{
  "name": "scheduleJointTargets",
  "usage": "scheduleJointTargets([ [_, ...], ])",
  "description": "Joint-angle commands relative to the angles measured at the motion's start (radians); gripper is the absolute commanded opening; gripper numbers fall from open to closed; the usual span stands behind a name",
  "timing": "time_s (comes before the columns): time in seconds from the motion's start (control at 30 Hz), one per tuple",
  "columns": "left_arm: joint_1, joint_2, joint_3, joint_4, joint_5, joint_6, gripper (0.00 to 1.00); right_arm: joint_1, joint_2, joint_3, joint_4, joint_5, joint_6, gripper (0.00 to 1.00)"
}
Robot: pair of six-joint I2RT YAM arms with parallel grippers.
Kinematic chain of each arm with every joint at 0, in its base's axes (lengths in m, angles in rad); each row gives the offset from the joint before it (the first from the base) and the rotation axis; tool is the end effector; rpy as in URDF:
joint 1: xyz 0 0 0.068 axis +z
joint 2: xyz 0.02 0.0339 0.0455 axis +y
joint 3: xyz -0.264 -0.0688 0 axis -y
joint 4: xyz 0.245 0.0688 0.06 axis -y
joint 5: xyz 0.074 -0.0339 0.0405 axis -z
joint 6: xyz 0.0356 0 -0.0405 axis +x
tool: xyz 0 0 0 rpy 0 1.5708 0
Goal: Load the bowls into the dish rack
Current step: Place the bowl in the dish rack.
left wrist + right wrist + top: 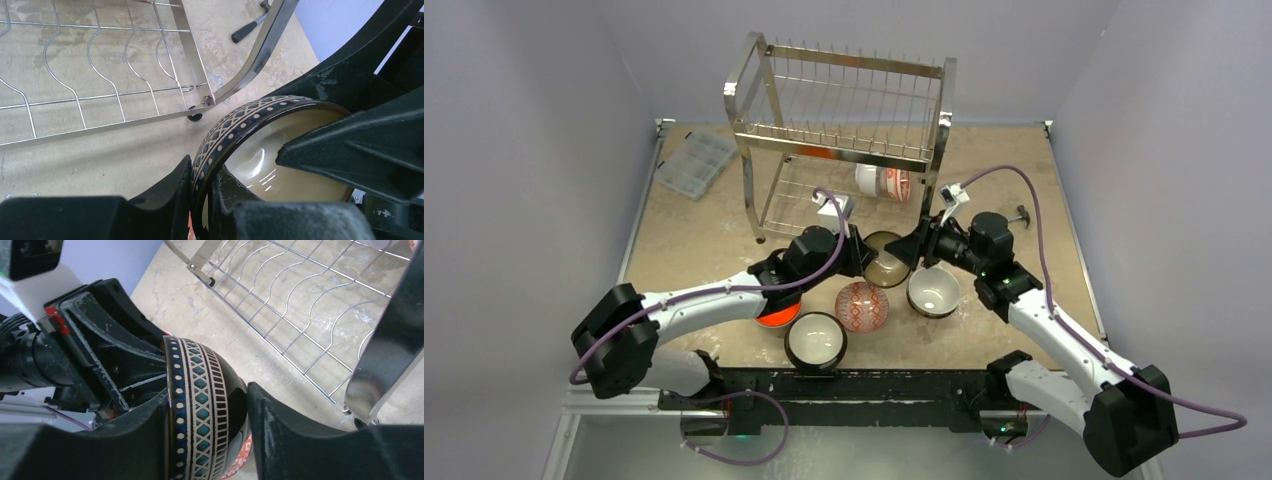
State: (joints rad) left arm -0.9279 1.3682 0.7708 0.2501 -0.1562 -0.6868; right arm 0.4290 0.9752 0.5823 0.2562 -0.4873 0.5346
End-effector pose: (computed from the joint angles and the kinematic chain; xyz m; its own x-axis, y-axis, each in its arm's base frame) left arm 0.1878 -0.2415 0.2467 -0.6035 -0.2391 -0.7607 0.4142 0.7212 -0.5553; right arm 0.1983 0.1090 0.2793 -0.5088 0.2623 -0.8199 -0.6161 0.5543 0.5597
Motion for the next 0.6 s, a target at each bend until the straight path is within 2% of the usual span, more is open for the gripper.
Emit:
scheduleJointTargets([
  [0.0,0.002,-0.079,0.05,0.083,-0.064,0.007,0.08,0.004,-0.01,0.011,0.012,-0.007,-0.03,0.41],
  [0.13,0.004,-0.112,0.029,0.044,-0.135,-0.045,0.26,0.004,-0.023,0.02,-0.017,0.021,-0.051,0.01],
  [0.23,0.005,-0.14,0.011,0.026,-0.156,-0.053,0.35,0.004,-0.038,0.023,-0.034,0.03,-0.055,0.0],
  [0.3,0.008,-0.159,0.006,0.002,-0.159,-0.054,0.72,0.004,-0.048,0.023,-0.038,0.043,-0.055,0.0],
  [0.37,0.013,-0.179,0.007,-0.041,-0.165,-0.067,0.89,0.004,-0.057,0.021,-0.034,0.053,-0.054,0.0],
  [0.47,0.045,-0.214,-0.001,-0.077,-0.113,-0.082,0.97,0.004,-0.063,0.013,-0.017,0.053,-0.046,0.0],
  [0.57,0.115,-0.251,-0.051,-0.04,0.031,-0.126,0.99,0.004,-0.063,0.007,0.004,0.039,-0.037,0.0],
])
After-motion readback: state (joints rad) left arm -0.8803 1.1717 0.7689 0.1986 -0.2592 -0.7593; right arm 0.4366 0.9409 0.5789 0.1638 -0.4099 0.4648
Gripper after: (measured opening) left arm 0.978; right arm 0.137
